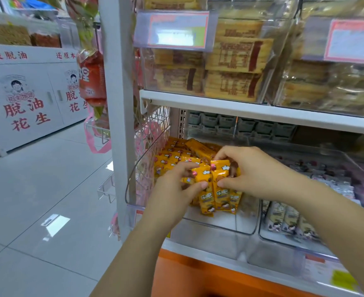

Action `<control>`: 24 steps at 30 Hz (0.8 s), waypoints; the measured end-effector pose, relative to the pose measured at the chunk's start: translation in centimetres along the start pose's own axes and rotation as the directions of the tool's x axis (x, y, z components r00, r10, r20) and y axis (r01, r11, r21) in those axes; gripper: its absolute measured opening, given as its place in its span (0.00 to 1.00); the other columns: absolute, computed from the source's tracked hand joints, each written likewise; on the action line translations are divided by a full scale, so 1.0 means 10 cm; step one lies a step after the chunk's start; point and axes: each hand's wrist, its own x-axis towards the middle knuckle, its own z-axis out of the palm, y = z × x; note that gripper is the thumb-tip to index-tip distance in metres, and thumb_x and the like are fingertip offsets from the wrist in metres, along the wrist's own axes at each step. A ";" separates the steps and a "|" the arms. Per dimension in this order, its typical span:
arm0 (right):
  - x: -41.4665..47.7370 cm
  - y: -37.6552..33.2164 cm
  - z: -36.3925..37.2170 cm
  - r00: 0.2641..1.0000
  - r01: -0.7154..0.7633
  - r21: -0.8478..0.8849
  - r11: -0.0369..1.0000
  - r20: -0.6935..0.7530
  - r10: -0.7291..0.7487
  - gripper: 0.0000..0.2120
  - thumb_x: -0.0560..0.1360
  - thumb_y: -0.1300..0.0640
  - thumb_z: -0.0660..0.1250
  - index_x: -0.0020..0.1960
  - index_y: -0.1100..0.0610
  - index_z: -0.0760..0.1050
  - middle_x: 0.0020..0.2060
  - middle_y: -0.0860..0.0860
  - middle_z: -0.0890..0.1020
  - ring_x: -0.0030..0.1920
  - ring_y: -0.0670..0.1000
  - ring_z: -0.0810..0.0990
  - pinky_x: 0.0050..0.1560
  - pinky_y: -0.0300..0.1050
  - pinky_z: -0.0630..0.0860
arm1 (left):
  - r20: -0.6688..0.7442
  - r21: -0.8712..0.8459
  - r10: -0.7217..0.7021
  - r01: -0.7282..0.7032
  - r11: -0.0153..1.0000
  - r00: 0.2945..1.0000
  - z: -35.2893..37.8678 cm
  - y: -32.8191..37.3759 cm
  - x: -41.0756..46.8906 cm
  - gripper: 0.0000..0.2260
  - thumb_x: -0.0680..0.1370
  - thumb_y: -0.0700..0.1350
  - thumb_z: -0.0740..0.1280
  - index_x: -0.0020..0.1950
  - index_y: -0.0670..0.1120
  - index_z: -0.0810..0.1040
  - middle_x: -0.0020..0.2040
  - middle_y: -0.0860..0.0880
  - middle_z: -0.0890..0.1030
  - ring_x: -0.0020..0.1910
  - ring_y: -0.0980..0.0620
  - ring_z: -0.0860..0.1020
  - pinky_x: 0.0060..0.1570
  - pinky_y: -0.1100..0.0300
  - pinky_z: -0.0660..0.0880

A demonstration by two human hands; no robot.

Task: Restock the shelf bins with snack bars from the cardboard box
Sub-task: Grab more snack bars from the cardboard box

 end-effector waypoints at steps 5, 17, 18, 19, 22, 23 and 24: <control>-0.10 0.26 0.11 0.982 -0.187 -0.304 0.934 -0.022 0.190 0.18 0.72 0.46 0.69 0.60 0.45 0.72 0.48 0.46 0.74 0.56 0.50 0.69 0.60 0.48 0.63 | 0.122 0.236 -0.004 -0.025 0.972 0.992 0.44 0.02 0.28 0.14 0.74 0.47 0.72 0.59 0.49 0.78 0.47 0.54 0.76 0.51 0.53 0.77 0.47 0.62 0.71; -0.10 0.45 0.22 0.955 -0.207 -0.084 0.975 -0.233 0.183 0.08 0.75 0.51 0.68 0.54 0.46 0.77 0.48 0.40 0.76 0.59 0.47 0.69 0.63 0.49 0.65 | 0.200 0.245 -0.147 0.096 0.965 0.969 0.54 -0.14 0.42 0.08 0.75 0.40 0.70 0.43 0.49 0.72 0.35 0.53 0.76 0.33 0.55 0.74 0.36 0.63 0.72; -0.07 0.45 0.21 0.956 -0.206 -0.080 0.975 -0.231 0.182 0.10 0.75 0.51 0.68 0.56 0.46 0.77 0.51 0.41 0.77 0.59 0.47 0.70 0.65 0.50 0.65 | 0.211 0.207 -0.168 0.124 0.970 0.963 0.51 -0.15 0.42 0.08 0.75 0.39 0.70 0.41 0.49 0.72 0.35 0.52 0.76 0.32 0.56 0.73 0.36 0.63 0.73; -0.04 0.45 0.20 0.958 -0.201 -0.074 0.977 -0.223 0.180 0.11 0.75 0.51 0.68 0.57 0.46 0.76 0.55 0.43 0.77 0.60 0.47 0.71 0.66 0.51 0.65 | 0.215 0.172 -0.188 0.153 0.973 0.958 0.47 -0.15 0.42 0.09 0.75 0.39 0.69 0.41 0.49 0.72 0.35 0.51 0.77 0.31 0.56 0.73 0.36 0.62 0.73; 0.09 0.42 0.17 0.971 -0.188 -0.094 0.978 -0.167 0.171 0.19 0.75 0.52 0.66 0.65 0.44 0.71 0.61 0.45 0.74 0.61 0.49 0.73 0.67 0.55 0.66 | 0.196 0.129 -0.202 0.179 0.975 0.960 0.35 -0.14 0.45 0.07 0.76 0.38 0.68 0.43 0.48 0.73 0.37 0.50 0.78 0.33 0.57 0.75 0.31 0.67 0.72; 0.14 0.42 0.17 0.976 -0.186 -0.123 0.975 -0.135 0.169 0.21 0.76 0.52 0.66 0.67 0.43 0.69 0.63 0.47 0.73 0.61 0.50 0.74 0.66 0.55 0.67 | 0.168 0.140 -0.181 0.158 0.977 0.969 0.32 -0.13 0.48 0.07 0.77 0.38 0.67 0.43 0.49 0.73 0.38 0.51 0.78 0.35 0.56 0.77 0.30 0.68 0.71; 0.18 0.42 0.18 0.981 -0.183 -0.161 0.970 -0.094 0.170 0.23 0.76 0.52 0.65 0.69 0.41 0.67 0.65 0.48 0.71 0.61 0.50 0.74 0.65 0.55 0.68 | 0.126 0.151 -0.150 0.130 0.980 0.981 0.29 -0.13 0.51 0.07 0.77 0.39 0.66 0.44 0.50 0.72 0.39 0.51 0.78 0.39 0.53 0.79 0.31 0.66 0.71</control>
